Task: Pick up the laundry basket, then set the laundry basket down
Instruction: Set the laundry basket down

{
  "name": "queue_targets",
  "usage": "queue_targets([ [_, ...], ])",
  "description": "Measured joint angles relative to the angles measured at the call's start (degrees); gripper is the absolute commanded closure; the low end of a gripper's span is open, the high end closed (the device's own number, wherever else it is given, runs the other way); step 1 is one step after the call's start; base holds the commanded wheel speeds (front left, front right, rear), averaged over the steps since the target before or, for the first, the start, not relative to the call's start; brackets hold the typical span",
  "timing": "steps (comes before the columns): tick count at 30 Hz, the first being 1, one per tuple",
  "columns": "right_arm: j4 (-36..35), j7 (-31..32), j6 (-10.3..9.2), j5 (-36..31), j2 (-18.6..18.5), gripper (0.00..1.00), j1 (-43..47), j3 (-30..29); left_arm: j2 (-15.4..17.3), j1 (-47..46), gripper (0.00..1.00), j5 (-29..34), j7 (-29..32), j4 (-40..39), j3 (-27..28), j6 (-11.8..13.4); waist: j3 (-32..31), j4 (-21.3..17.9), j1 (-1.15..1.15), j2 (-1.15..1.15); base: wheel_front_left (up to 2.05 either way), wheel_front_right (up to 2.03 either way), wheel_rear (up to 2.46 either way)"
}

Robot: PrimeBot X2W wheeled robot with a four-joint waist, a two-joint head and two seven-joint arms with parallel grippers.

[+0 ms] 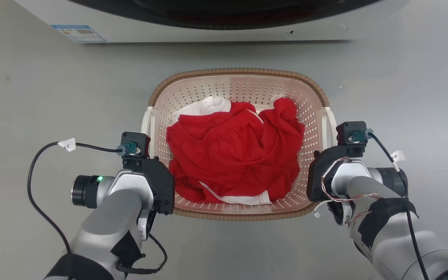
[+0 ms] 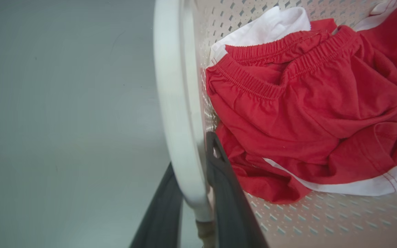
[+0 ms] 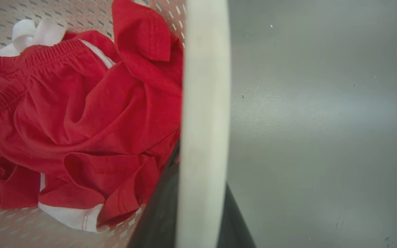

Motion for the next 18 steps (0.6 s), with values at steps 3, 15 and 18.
queue_targets([
  [3, -0.1, -0.4, 0.0, 0.0, 0.0, 1.0, -0.4, 0.2, -0.1, -0.8, 1.0, 0.3, -0.4, 0.6, 0.1, 0.0, 1.7, 0.0, 0.0, 0.0, 0.0, 0.0, 0.0],
  [15, 0.1, -2.0, 0.0, -1.0, 0.0, 1.0, -2.9, 0.7, -0.4, -3.3, 1.0, 1.3, -2.1, 2.1, 0.2, 0.0, 5.7, -0.4, -0.01, 0.0, 0.0, 0.0, 0.0],
  [18, 0.1, -2.4, 0.0, -1.0, 0.0, 1.0, -3.1, 0.8, -0.4, -3.7, 1.0, 1.3, -2.4, 2.2, 0.1, 0.0, 6.1, -0.4, 0.0, 0.0, 0.0, 0.0, 0.0],
])
